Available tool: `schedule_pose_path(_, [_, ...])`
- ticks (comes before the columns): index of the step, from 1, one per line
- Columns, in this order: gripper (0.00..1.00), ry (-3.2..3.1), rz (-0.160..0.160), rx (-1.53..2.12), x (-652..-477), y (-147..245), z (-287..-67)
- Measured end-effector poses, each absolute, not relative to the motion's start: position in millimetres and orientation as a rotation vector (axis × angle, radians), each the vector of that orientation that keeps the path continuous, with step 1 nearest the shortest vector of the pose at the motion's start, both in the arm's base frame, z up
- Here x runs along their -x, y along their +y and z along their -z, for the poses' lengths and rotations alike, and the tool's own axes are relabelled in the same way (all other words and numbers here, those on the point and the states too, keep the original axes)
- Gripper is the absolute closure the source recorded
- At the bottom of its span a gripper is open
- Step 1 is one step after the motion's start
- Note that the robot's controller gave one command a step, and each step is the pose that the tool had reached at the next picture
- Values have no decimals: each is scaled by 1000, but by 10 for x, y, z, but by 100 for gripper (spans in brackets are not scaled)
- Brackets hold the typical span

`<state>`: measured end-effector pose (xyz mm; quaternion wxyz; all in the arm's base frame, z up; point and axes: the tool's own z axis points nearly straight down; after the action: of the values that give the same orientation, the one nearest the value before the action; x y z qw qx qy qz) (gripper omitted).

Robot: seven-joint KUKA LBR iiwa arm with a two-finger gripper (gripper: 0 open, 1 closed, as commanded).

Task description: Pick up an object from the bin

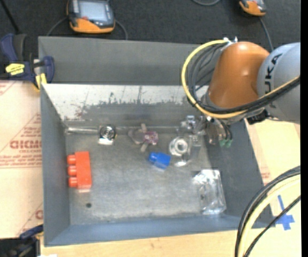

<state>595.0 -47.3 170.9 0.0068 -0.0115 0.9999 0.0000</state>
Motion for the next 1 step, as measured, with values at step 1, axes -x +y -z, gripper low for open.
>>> schedule_pose_path(1, [100, 3128, 1, 13, -6066, -505, -2414])
